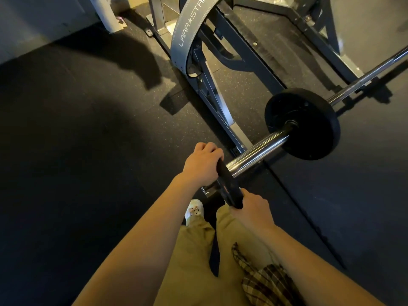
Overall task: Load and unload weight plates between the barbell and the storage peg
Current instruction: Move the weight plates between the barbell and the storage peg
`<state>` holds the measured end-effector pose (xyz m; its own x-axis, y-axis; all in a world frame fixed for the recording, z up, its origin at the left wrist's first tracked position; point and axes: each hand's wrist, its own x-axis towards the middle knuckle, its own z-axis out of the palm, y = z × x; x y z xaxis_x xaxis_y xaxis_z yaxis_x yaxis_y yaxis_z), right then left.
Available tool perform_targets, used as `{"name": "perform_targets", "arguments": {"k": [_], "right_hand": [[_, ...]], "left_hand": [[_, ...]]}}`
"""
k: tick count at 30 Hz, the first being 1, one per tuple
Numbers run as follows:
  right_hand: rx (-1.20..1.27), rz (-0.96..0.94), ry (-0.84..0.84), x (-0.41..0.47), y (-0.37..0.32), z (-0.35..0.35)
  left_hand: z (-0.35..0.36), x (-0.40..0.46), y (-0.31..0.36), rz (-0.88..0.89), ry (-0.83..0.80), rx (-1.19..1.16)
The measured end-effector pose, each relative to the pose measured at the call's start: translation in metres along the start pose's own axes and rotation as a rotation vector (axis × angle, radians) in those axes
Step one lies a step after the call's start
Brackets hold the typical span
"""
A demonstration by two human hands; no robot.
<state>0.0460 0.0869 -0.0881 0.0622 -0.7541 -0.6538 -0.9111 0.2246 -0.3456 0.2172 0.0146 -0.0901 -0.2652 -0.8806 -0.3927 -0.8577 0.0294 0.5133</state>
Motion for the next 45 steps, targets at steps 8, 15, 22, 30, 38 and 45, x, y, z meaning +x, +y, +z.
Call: {"name": "perform_targets", "arguments": {"k": [8, 15, 22, 30, 38, 45], "right_hand": [[-0.213, -0.165, -0.140, 0.011, -0.036, -0.016], [0.205, -0.015, -0.203, 0.007, -0.027, 0.003], [0.297, 0.071, -0.224, 0.005, -0.037, 0.004], [0.181, 0.073, -0.221, 0.018, -0.089, -0.004], [0.347, 0.087, -0.273, 0.007, -0.070, 0.000], [0.452, 0.081, -0.321, -0.007, -0.053, 0.011]], "left_hand": [[-0.004, -0.014, -0.039, -0.169, -0.021, -0.291], [0.006, -0.015, -0.041, -0.201, 0.062, -0.430], [0.024, -0.050, -0.054, -0.253, 0.155, -0.714], [0.074, -0.130, -0.066, -0.957, 0.242, -1.355], [0.097, -0.138, -0.053, -1.213, 0.262, -1.708], [0.085, -0.133, -0.041, -1.128, 0.272, -1.629]]}}
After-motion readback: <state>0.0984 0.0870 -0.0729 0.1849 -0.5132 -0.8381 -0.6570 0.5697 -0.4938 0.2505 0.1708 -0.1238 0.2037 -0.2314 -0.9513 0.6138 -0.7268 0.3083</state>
